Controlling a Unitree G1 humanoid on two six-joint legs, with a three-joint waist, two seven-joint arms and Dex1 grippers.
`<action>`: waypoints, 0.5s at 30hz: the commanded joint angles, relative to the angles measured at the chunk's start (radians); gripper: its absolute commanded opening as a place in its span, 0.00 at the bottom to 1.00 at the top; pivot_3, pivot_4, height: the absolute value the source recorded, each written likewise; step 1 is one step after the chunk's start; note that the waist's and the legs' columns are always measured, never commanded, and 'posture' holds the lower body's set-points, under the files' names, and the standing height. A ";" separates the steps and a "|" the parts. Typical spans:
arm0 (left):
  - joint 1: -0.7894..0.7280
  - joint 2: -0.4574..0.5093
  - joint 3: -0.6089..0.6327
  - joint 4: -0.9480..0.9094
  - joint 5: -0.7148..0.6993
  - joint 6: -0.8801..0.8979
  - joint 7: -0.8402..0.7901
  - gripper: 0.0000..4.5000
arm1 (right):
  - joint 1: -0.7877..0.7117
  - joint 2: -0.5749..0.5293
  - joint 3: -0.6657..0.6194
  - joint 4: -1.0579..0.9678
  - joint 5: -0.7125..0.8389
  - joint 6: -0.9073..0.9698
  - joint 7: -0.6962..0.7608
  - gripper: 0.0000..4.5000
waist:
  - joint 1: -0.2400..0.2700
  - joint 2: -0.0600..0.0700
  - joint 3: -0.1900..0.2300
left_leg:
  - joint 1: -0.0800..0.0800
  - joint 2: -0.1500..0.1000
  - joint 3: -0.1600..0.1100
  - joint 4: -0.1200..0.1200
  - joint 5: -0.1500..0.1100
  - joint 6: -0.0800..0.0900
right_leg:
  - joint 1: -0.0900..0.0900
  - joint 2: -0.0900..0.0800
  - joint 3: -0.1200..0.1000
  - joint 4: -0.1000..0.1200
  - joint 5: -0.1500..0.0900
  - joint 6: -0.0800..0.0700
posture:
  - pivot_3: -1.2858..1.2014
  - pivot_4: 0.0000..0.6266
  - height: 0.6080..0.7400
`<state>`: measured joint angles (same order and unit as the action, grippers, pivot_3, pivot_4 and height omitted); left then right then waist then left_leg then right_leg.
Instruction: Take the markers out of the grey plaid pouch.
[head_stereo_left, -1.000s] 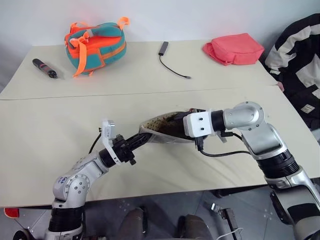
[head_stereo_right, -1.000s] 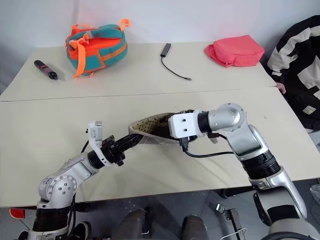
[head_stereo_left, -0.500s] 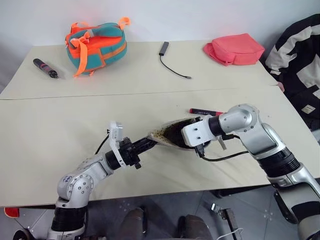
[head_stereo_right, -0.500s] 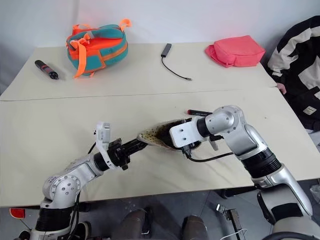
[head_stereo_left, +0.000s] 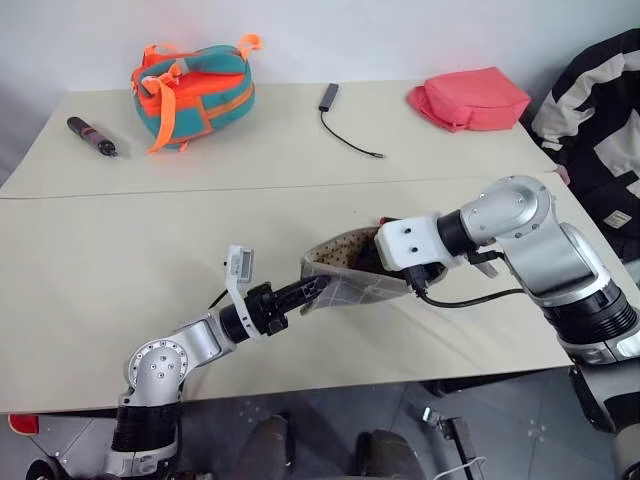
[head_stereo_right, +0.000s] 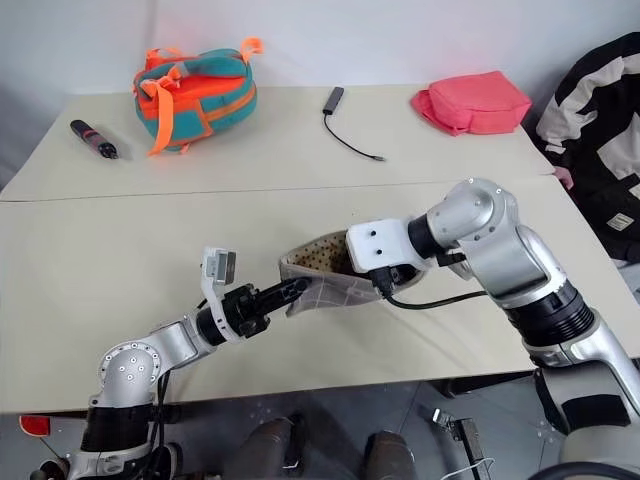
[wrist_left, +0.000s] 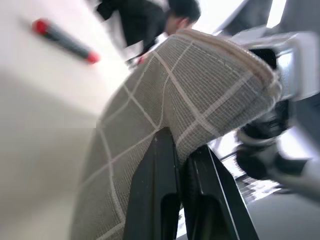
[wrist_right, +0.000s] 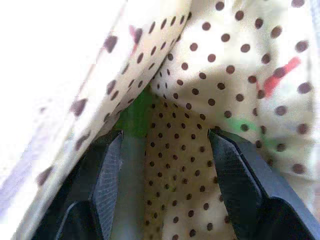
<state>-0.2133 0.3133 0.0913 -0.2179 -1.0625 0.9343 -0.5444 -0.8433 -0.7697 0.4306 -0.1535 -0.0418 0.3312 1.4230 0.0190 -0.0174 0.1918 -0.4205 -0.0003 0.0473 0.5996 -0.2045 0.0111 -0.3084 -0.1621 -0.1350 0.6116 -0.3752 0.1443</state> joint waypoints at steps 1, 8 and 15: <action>0.029 0.007 -0.037 -0.029 0.081 -0.073 -0.044 0.00 | -0.029 0.008 -0.010 0.014 -0.024 -0.007 -0.022 0.63 | 0.002 0.000 0.000 | 0.000 0.000 0.000 0.000 0.000 0.000 | 0.000 0.000 0.000 0.000 0.000 0.000 | 0.52 0.24 1.00; 0.043 0.003 -0.056 -0.054 0.136 -0.134 -0.068 0.00 | -0.026 0.005 -0.014 0.029 -0.028 -0.078 -0.026 0.63 | 0.005 0.000 0.000 | 0.000 0.000 0.000 0.000 0.000 0.000 | 0.000 0.000 0.000 -0.001 0.000 0.000 | 0.52 0.24 1.00; 0.024 -0.001 -0.052 -0.064 0.162 -0.170 -0.075 0.00 | -0.014 0.001 -0.020 0.027 -0.026 -0.095 -0.025 0.63 | 0.005 0.000 0.000 | 0.000 0.000 0.000 0.000 0.000 0.000 | 0.000 0.000 0.000 -0.001 0.000 0.000 | 0.52 0.24 1.00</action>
<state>-0.1803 0.3154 0.0301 -0.2319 -0.9005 0.7902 -0.6056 -0.8543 -0.7602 0.4320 -0.1095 -0.0752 0.2401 1.3924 0.0242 -0.0175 0.1917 -0.4205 0.0000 0.0474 0.5996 -0.2048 0.0110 -0.3084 -0.1621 -0.1350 0.6111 -0.3749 0.1445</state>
